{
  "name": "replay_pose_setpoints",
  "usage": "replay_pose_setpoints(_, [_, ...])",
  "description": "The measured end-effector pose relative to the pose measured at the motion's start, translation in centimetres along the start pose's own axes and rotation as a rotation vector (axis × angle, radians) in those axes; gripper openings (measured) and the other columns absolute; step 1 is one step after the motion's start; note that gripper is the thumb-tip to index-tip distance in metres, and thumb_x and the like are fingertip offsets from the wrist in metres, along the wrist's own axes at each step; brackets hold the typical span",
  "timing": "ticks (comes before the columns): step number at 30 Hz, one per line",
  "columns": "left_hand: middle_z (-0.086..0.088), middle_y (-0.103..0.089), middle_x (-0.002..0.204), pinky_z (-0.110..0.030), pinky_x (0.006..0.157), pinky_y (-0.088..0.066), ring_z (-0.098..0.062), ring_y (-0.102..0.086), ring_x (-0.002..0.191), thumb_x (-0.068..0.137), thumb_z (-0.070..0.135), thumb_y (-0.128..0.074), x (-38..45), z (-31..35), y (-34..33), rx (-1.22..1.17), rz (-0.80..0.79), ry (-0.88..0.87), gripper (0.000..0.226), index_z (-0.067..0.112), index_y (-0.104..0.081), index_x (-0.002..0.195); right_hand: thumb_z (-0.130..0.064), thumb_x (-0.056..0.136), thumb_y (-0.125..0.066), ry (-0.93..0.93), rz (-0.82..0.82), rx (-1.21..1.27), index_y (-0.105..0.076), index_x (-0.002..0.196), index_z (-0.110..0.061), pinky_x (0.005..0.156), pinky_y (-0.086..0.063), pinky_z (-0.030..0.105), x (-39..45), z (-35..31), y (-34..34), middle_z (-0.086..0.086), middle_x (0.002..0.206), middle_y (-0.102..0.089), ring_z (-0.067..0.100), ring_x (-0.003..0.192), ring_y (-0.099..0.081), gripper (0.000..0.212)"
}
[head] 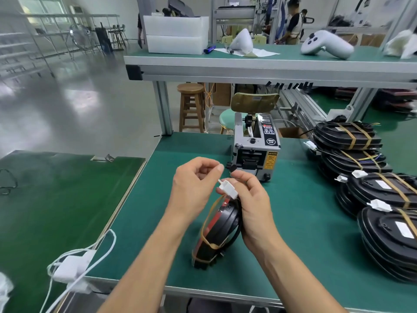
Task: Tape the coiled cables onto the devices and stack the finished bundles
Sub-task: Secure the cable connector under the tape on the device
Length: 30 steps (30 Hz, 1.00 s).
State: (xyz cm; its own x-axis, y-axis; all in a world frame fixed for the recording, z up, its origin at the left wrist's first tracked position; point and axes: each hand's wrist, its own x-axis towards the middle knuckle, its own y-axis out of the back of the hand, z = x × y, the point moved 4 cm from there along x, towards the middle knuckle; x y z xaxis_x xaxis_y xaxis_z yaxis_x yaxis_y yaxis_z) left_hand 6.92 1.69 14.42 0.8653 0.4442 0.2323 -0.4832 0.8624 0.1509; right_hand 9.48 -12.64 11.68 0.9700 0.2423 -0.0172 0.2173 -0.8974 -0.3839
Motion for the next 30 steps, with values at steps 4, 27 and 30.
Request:
replay_pose_setpoints(4, [0.008,-0.079,0.080,-0.019,0.071,-0.057,-0.006,-0.073,0.073,0.095,0.021,-0.083,0.1,-0.4,-0.7,0.037,-0.046,0.003,0.007,0.026,-0.079,0.091,-0.006,0.098,-0.067,0.005,0.001,-0.004,-0.067,0.114,-0.009,0.073,-0.054,0.032,0.1,0.2,0.0,0.006,0.090,-0.072,0.020,0.080,-0.063,0.017])
replay_pose_setpoints(27, [0.000,-0.075,0.073,-0.032,0.078,-0.063,-0.011,-0.072,0.072,0.093,0.012,-0.080,-1.4,-0.8,-1.1,-0.275,0.044,0.124,0.014,0.017,-0.080,0.080,-0.005,0.097,-0.067,-0.002,0.109,0.046,-0.068,0.090,-0.012,0.072,-0.048,0.038,-0.4,0.2,-0.3,0.018,0.085,-0.064,0.025,0.078,-0.055,0.009])
replay_pose_setpoints(30, [0.000,-0.078,0.078,-0.037,0.086,-0.063,-0.010,-0.074,0.077,0.097,0.009,-0.077,-2.1,-0.9,-0.3,-0.272,0.133,0.133,0.012,0.015,-0.079,0.088,-0.005,0.097,-0.067,-0.017,0.126,0.055,-0.068,0.090,-0.013,0.083,-0.046,0.047,-0.4,0.1,-0.2,0.037,0.102,-0.064,0.031,0.088,-0.059,0.010])
